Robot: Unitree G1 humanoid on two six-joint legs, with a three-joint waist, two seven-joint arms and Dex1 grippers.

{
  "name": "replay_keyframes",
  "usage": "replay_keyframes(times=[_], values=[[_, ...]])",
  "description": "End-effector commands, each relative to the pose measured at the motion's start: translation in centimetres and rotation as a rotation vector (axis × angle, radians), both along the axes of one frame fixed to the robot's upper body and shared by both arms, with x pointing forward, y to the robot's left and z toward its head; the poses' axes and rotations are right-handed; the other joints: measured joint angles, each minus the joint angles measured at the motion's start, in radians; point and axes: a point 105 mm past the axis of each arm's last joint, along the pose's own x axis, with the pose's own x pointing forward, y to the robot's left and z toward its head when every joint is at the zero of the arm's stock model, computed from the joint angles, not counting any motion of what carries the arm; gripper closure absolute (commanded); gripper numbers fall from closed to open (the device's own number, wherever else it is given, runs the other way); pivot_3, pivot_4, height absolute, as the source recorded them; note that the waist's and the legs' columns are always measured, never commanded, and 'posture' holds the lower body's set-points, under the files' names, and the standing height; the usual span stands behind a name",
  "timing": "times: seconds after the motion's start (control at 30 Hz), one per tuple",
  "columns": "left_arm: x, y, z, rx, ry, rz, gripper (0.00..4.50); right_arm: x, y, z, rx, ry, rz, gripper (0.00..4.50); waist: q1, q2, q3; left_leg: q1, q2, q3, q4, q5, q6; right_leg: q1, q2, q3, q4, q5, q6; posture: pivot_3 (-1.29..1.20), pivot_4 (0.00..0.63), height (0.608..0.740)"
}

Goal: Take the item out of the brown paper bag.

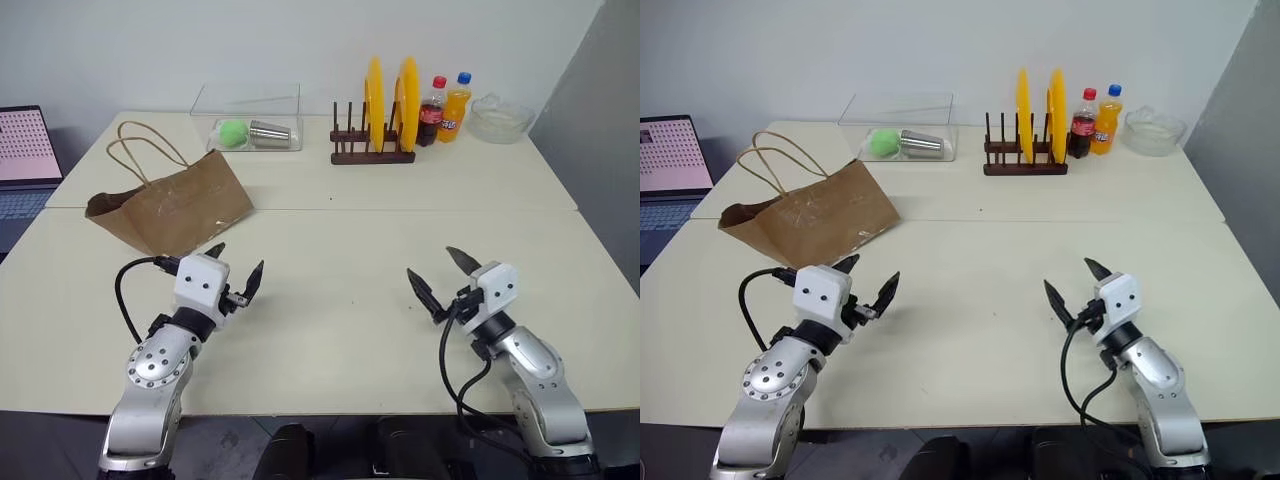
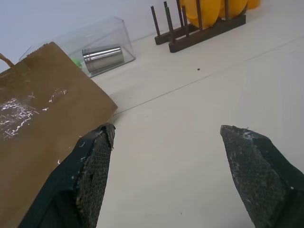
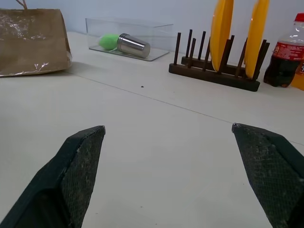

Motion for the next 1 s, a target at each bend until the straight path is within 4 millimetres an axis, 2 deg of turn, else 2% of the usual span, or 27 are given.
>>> replay_keyframes(times=[0.03, 0.53, 0.83, 1.0], values=[[-0.1, 0.1, 1.0, 0.003, -0.046, -0.001, 0.74, -0.2, -0.1, 1.2, 0.006, -0.052, -0.006, 0.00, 0.000, 0.000, 0.000, 0.000, 0.000, 0.000, 0.000, 0.000, 0.000, 0.000, 0.000, 0.000, 0.000, 0.000, 0.000, 0.00, 0.150, 0.740], [-0.1, 0.1, 0.4, 0.013, -0.038, 0.021, 0.74, -0.3, -0.5, 0.8, -0.011, -0.039, -0.015, 0.00, 0.000, 0.000, 0.000, 0.000, 0.000, 0.000, 0.000, 0.000, 0.000, 0.000, 0.000, 0.000, 0.000, 0.000, 0.000, 0.00, 0.150, 0.740], [-0.1, -0.8, 0.1, 0.054, -0.046, -0.019, 0.74, -0.3, -0.8, 0.3, -0.035, -0.023, -0.039, 0.00, 0.000, 0.000, 0.000, 0.000, 0.000, 0.000, 0.000, 0.000, 0.000, 0.000, 0.000, 0.000, 0.000, 0.000, 0.000, 0.00, 0.150, 0.740], [0.1, 0.5, -0.5, 0.067, 0.002, 0.048, 0.74, -0.1, -0.5, 0.5, -0.046, -0.022, -0.021, 0.00, 0.000, 0.000, 0.000, 0.000, 0.000, 0.000, 0.000, 0.000, 0.000, 0.000, 0.000, 0.000, 0.000, 0.000, 0.000, 0.00, 0.150, 0.740]])
